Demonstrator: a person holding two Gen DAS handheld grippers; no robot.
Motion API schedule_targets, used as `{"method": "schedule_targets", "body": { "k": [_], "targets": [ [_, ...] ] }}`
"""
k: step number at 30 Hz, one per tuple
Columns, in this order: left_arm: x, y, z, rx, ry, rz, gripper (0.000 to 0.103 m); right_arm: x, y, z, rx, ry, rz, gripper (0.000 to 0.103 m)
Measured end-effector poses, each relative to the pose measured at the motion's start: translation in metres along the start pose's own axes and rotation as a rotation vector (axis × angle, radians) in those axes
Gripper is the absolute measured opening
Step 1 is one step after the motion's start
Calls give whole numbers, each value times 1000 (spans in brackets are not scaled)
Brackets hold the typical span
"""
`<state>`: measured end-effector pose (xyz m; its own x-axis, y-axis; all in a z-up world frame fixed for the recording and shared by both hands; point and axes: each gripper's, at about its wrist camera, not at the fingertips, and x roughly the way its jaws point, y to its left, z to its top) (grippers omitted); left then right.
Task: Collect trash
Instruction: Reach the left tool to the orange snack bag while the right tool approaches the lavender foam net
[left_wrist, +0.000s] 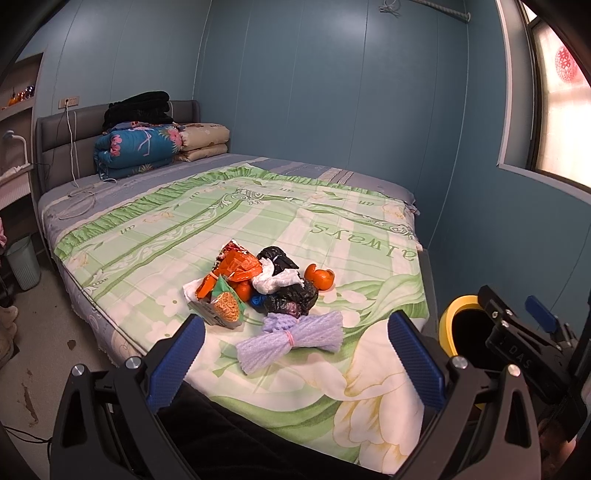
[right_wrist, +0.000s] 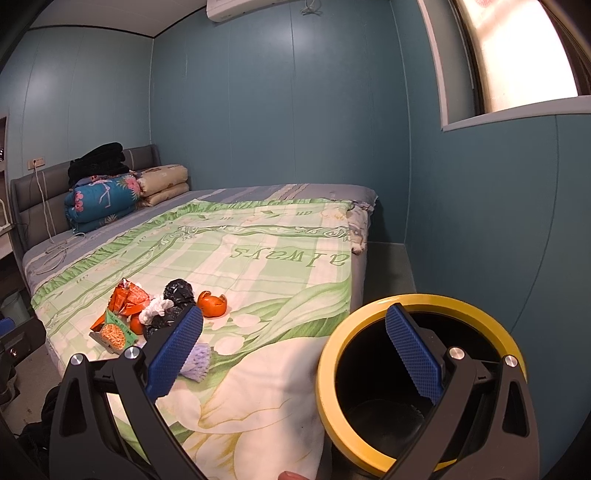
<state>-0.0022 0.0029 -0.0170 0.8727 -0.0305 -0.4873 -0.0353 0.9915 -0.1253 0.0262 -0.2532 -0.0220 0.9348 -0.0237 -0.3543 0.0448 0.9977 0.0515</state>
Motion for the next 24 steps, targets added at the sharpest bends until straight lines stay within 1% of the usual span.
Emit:
{"method": "schedule_targets", "body": {
  "k": [2,5,9,11,13,15,18,21,24],
  "targets": [
    [2,8,-3,-24,-2,-13,96,8,2,-1,-4,41,35,95],
    [7,19,-1,-64,13,-16,96,29,5,-5,8,147,98,95],
    [25,37,2,-122,80,-24,96,55,10,-12,23,247,178,95],
    [35,50,5,-160,116,-41,96,69,14,-16,34,297,238,95],
    [45,60,10,-179,139,-28,96,83,20,-19,32,332,287,95],
    [57,69,17,-165,148,-2,96,93,26,-20,25,349,310,95],
    [76,81,30,-108,149,47,96,111,33,-22,32,385,337,95],
    [101,91,41,-78,179,56,96,129,46,-27,5,419,340,95],
    [130,100,51,-32,217,61,96,146,58,-33,-10,455,369,95]
  ]
}}
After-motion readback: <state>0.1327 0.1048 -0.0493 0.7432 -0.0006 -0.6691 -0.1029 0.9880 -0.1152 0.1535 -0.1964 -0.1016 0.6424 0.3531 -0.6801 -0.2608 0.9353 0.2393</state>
